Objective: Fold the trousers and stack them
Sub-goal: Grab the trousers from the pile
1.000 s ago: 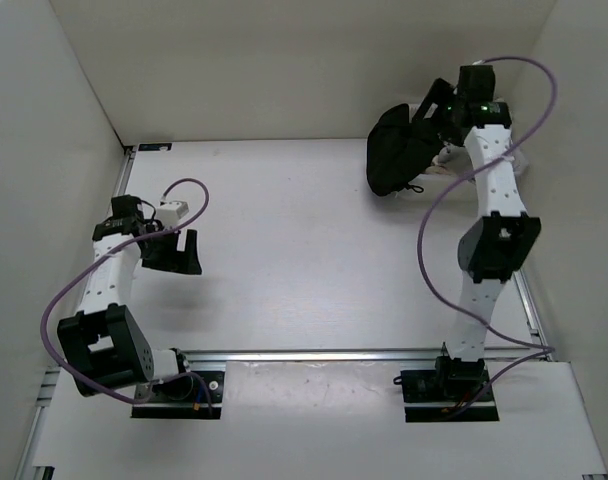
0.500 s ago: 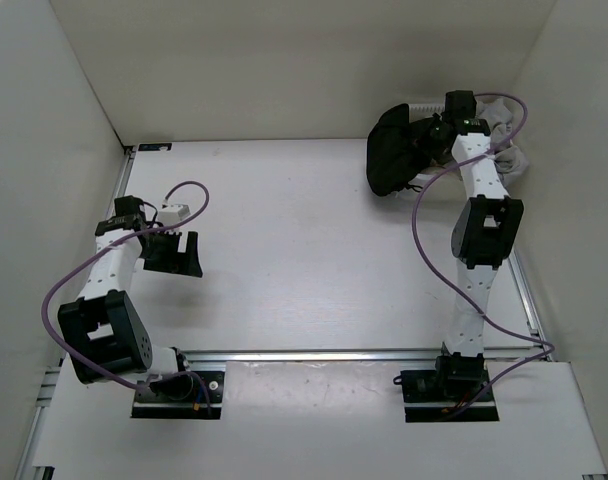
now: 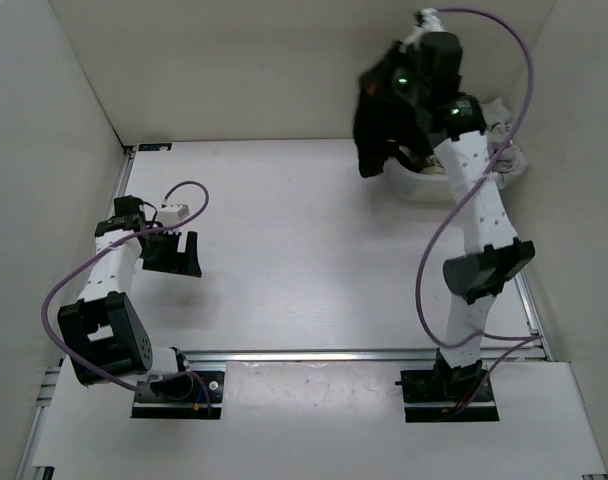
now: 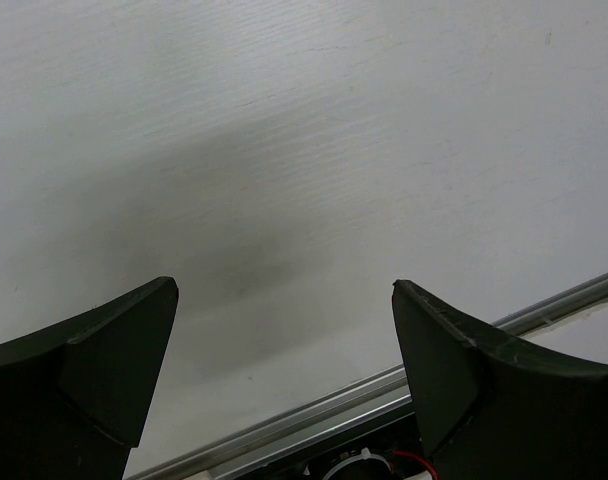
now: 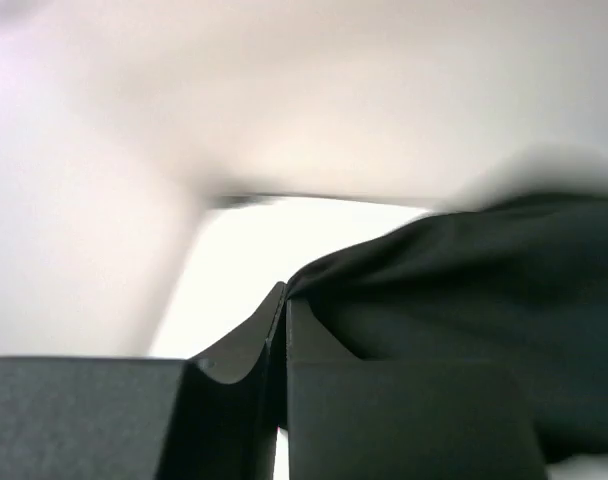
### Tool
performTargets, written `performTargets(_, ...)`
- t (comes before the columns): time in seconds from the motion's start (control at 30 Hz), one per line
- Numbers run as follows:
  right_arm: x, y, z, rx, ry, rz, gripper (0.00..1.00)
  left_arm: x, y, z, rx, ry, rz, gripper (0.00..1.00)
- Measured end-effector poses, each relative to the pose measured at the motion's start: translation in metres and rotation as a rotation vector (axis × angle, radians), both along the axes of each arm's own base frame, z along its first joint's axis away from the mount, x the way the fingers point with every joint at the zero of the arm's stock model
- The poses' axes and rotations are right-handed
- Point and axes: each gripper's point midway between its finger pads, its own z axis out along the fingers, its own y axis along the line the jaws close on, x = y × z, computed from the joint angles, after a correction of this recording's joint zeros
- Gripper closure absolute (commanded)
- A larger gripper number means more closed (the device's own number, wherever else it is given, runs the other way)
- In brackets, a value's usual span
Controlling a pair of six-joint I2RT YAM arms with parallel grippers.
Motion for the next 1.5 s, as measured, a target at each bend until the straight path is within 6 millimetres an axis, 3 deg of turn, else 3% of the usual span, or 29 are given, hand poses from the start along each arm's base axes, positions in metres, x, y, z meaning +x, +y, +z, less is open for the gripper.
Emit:
performTargets(0.03,-0.03,0.042,0.034,0.006,-0.096,0.094,1.0,0.0,0.001,0.001,0.007,-0.005,0.002,0.0)
performTargets(0.07,-0.084,0.101,0.075,0.031,-0.211,0.242,1.0,0.001,0.002,0.002,0.013,-0.011,0.003,0.0)
performTargets(0.13,-0.174,0.175,0.117,0.083,-0.333,0.475,1.0,0.001,0.003,0.004,0.02,-0.018,0.01,0.0)
performTargets(0.17,-0.242,0.214,0.135,0.119,-0.395,0.64,1.0,0.001,0.005,0.005,0.023,-0.023,0.019,0.0)
performTargets(0.23,-0.308,0.238,0.149,0.149,-0.444,0.792,1.0,0.001,0.007,0.007,0.024,-0.03,0.033,0.0)
performTargets(0.27,-0.325,0.24,0.154,0.157,-0.459,0.825,1.0,0.001,0.01,0.008,0.028,-0.031,0.046,0.0)
performTargets(0.33,-0.325,0.232,0.158,0.152,-0.466,0.797,1.0,0.001,0.013,0.009,0.037,-0.029,0.065,0.0)
performTargets(0.37,-0.313,0.222,0.152,0.13,-0.446,0.744,1.0,0.003,0.016,0.011,0.042,-0.032,0.078,0.0)
performTargets(0.53,-0.256,0.185,0.087,-0.004,-0.267,0.481,1.0,0.032,0.031,0.051,0.099,-0.138,0.125,0.0)
performTargets(0.63,-0.224,0.162,0.029,-0.09,-0.102,0.352,1.0,0.052,0.044,0.082,0.156,-0.228,0.148,0.0)
performTargets(0.77,-0.183,0.108,-0.067,-0.199,0.158,0.163,1.0,0.054,0.061,0.092,0.252,-0.252,0.165,0.0)
performTargets(0.83,-0.169,0.072,-0.125,-0.234,0.32,0.076,0.8,0.051,0.069,0.09,0.3,-0.242,0.159,0.0)
performTargets(0.87,-0.165,0.056,-0.146,-0.253,0.381,0.041,0.5,0.05,0.072,0.088,0.319,-0.235,0.151,0.0)
performTargets(0.9,-0.161,0.038,-0.168,-0.269,0.441,-0.007,0.4,0.048,0.074,0.087,0.335,-0.231,0.142,0.0)
performTargets(0.97,-0.163,0.004,-0.201,-0.342,0.535,-0.077,0.32,0.046,0.078,0.085,0.362,-0.223,0.121,0.0)
performTargets(1.03,-0.173,-0.013,-0.218,-0.42,0.583,-0.088,0.29,0.044,0.081,0.084,0.391,-0.219,0.087,0.0)
performTargets(1.17,-0.196,-0.011,-0.225,-0.501,0.571,-0.035,0.29,0.036,0.084,0.086,0.448,-0.228,-0.029,0.0)
performTargets(1.27,-0.232,-0.024,-0.251,-0.535,0.608,-0.03,0.3,0.016,0.083,0.075,0.488,-0.204,-0.136,0.0)
performTargets(1.37,-0.262,-0.053,-0.288,-0.536,0.69,-0.087,0.28,-0.023,0.079,0.031,0.497,-0.086,-0.253,0.0)
performTargets(1.5,-0.271,-0.079,-0.321,-0.486,0.754,-0.169,0.25,-0.085,0.061,-0.034,0.434,0.121,-0.419,0.0)
